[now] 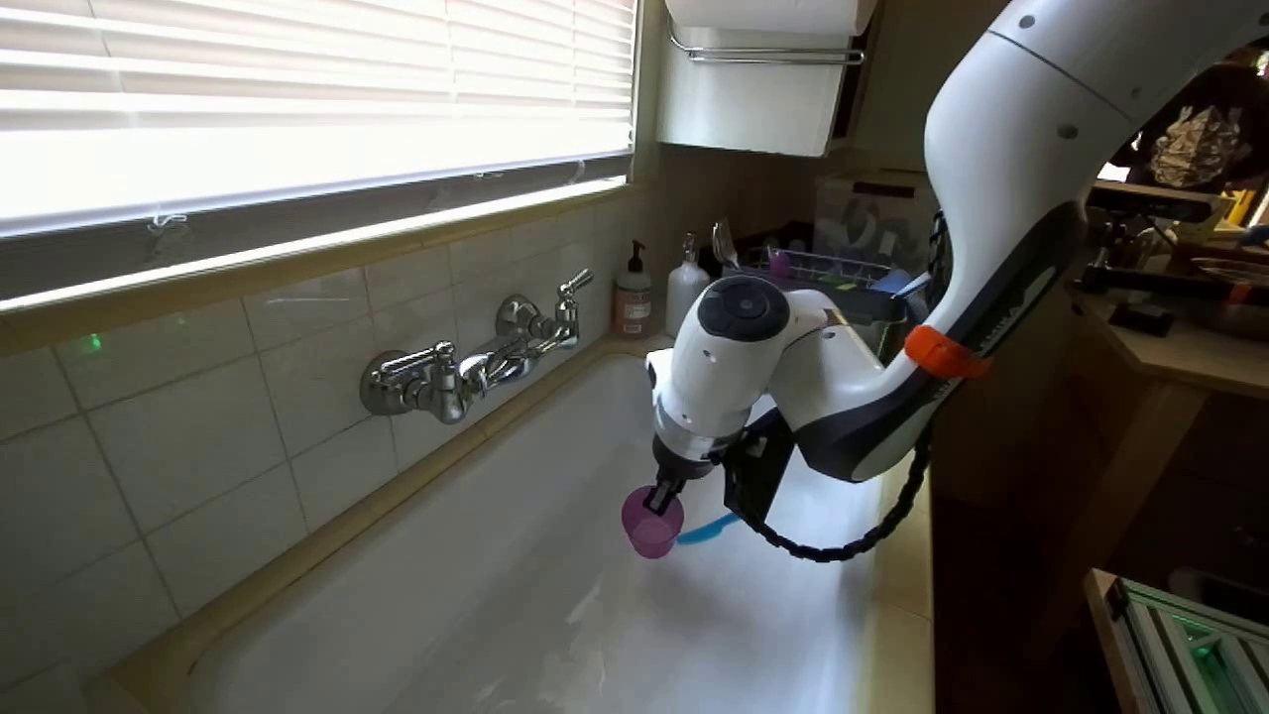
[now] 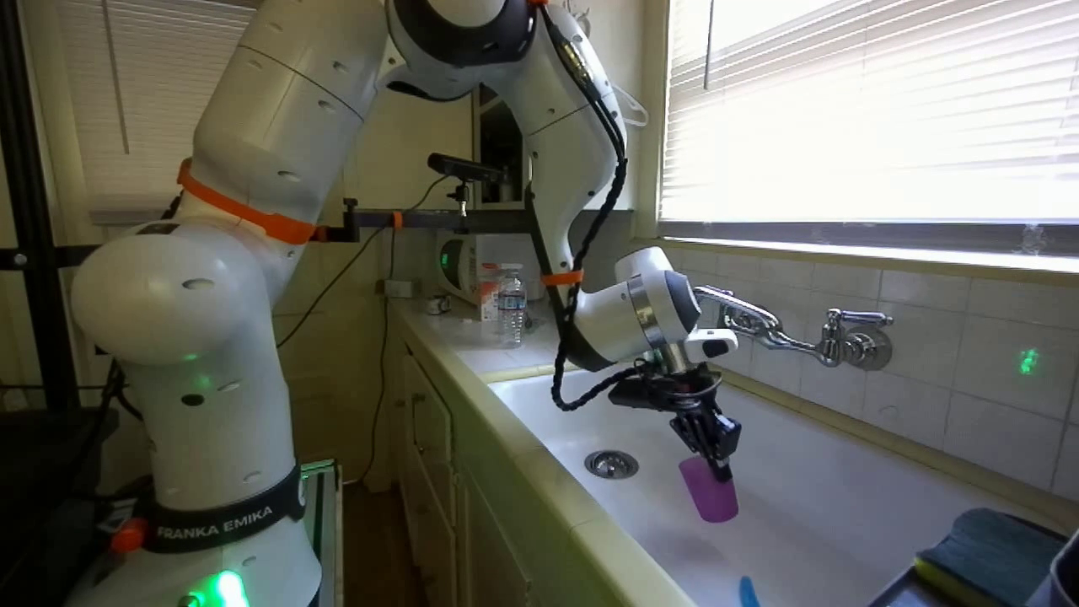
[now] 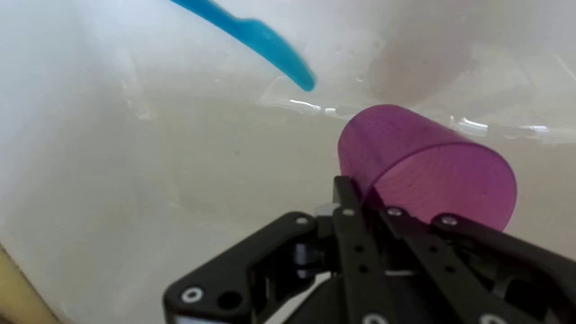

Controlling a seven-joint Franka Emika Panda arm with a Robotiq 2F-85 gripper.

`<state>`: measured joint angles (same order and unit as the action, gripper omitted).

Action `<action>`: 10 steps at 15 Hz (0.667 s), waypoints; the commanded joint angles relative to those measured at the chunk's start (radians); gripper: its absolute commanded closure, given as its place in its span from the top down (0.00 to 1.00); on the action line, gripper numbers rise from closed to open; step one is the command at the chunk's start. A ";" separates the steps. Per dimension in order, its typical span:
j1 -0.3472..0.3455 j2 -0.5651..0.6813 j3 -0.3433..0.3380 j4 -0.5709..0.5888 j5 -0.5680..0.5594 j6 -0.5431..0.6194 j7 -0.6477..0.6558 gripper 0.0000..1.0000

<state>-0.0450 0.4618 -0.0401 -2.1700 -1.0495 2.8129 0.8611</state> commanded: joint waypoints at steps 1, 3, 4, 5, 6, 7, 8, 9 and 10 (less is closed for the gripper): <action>-0.052 0.028 -0.029 -0.036 -0.026 0.239 0.087 0.01; -0.074 0.053 -0.049 -0.040 -0.015 0.369 0.114 0.01; -0.083 0.066 -0.061 -0.041 -0.009 0.433 0.127 0.01; -0.088 0.080 -0.072 -0.038 0.000 0.489 0.138 0.01; -0.109 0.091 -0.064 -0.043 0.021 0.519 0.136 0.01; -0.122 0.099 -0.060 -0.046 0.033 0.530 0.142 0.01; -0.131 0.102 -0.059 -0.047 0.041 0.524 0.155 0.01; -0.146 0.103 -0.047 -0.054 0.050 0.514 0.170 0.01; -0.163 0.108 -0.032 -0.055 0.057 0.502 0.180 0.01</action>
<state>-0.1667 0.5557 -0.1052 -2.2072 -1.0304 3.3055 1.0039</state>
